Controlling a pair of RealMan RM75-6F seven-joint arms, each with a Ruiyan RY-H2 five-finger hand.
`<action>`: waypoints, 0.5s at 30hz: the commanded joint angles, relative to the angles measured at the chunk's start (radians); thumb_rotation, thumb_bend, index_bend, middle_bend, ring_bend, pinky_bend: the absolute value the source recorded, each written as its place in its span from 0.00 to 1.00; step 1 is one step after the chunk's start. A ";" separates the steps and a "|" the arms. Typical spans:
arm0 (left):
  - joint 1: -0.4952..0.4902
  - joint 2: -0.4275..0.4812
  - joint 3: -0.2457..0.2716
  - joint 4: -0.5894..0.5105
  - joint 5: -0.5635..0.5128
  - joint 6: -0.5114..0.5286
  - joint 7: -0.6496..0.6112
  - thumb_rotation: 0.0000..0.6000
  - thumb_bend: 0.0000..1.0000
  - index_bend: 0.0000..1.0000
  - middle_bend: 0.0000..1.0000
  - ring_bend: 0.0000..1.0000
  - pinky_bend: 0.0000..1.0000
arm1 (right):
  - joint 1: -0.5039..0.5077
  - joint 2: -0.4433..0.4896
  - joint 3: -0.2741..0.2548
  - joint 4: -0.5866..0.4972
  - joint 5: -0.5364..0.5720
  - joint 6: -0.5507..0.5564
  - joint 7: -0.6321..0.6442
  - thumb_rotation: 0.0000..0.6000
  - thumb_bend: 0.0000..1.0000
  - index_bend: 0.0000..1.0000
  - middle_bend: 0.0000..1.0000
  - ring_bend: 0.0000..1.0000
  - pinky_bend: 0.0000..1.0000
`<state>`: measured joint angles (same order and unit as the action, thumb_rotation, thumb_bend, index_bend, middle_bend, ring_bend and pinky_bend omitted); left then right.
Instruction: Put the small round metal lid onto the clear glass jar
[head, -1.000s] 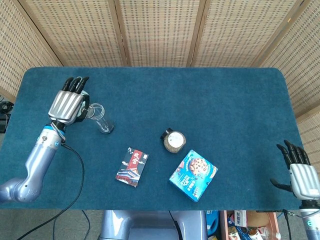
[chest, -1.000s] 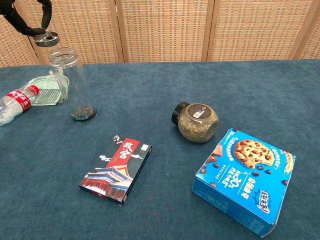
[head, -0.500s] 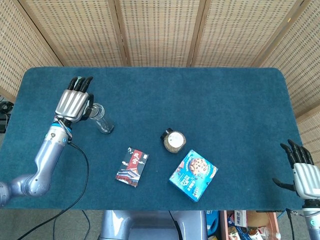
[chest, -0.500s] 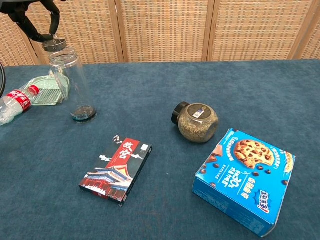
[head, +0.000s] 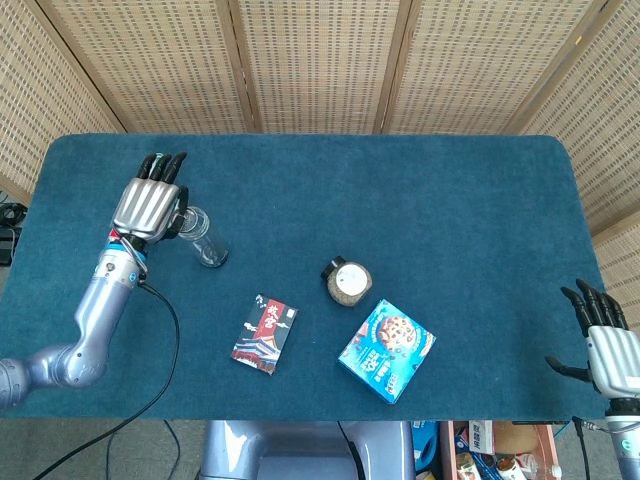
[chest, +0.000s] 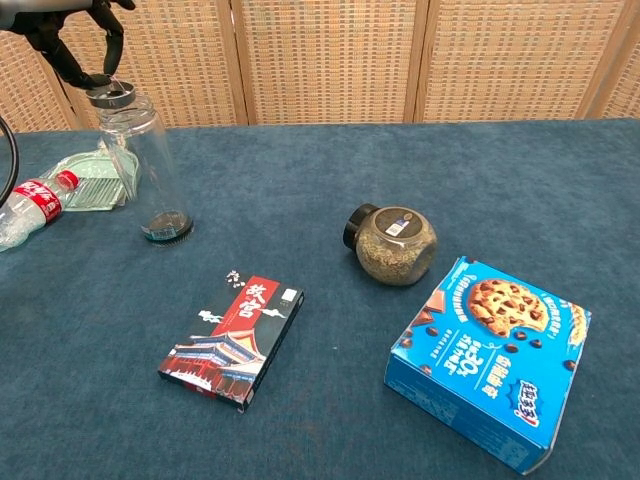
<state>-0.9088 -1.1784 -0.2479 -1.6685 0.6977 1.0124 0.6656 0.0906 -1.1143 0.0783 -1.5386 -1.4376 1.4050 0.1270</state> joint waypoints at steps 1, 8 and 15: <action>-0.005 -0.007 0.003 0.009 -0.002 -0.001 -0.002 1.00 0.42 0.60 0.00 0.00 0.00 | 0.001 -0.001 0.000 0.002 0.002 -0.003 0.000 1.00 0.05 0.12 0.00 0.00 0.00; -0.017 -0.019 0.011 0.026 -0.014 0.003 0.000 1.00 0.42 0.60 0.00 0.00 0.00 | 0.002 -0.003 0.001 0.005 0.008 -0.008 -0.002 1.00 0.05 0.12 0.00 0.00 0.00; -0.025 -0.033 0.017 0.039 -0.020 -0.001 -0.003 1.00 0.42 0.60 0.00 0.00 0.00 | 0.003 -0.004 0.002 0.007 0.012 -0.012 0.000 1.00 0.05 0.12 0.00 0.00 0.00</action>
<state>-0.9330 -1.2100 -0.2313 -1.6303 0.6789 1.0127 0.6639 0.0935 -1.1179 0.0798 -1.5319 -1.4262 1.3931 0.1273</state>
